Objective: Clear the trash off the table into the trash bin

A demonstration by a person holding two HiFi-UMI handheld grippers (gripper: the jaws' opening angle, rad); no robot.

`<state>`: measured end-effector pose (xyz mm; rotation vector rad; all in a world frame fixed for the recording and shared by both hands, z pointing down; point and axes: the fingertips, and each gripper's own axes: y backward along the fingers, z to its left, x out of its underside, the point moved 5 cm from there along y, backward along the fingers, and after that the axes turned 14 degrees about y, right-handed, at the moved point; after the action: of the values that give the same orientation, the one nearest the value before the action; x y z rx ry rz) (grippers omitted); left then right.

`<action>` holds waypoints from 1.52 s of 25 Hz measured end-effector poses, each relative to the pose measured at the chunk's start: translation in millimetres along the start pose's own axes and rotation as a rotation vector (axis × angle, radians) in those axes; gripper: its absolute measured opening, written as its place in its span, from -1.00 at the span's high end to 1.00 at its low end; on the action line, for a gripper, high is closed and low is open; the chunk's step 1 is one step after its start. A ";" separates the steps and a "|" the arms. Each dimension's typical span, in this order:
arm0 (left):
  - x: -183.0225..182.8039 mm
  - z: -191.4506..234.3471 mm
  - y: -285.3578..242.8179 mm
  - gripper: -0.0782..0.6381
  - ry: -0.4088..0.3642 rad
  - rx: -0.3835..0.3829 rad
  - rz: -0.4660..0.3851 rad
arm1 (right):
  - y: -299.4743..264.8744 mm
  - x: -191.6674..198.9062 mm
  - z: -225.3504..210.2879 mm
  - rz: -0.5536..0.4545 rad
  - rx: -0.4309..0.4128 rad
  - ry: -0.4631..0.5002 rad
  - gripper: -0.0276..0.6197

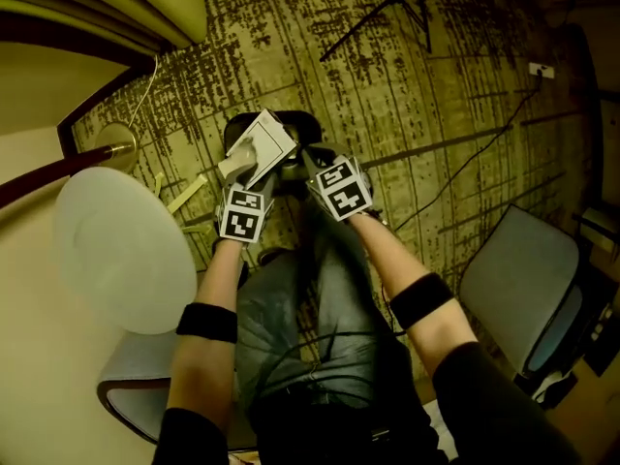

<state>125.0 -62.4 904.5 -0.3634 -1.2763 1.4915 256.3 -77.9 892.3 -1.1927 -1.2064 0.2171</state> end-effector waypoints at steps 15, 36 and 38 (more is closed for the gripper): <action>45.1 35.4 -109.8 0.35 -0.043 0.025 0.145 | -89.6 49.9 -21.7 0.034 -0.019 -0.024 0.91; -29.0 -23.1 34.0 0.18 0.052 0.044 -0.051 | 21.7 -23.9 -2.7 0.049 -0.036 0.038 0.91; -41.7 -34.7 74.5 0.33 0.068 0.018 -0.110 | 50.9 -48.1 4.6 0.042 -0.038 0.061 0.91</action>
<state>128.7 -67.7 812.6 -0.3244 -1.2092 1.3858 254.8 -86.4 822.7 -1.2498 -1.1373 0.1891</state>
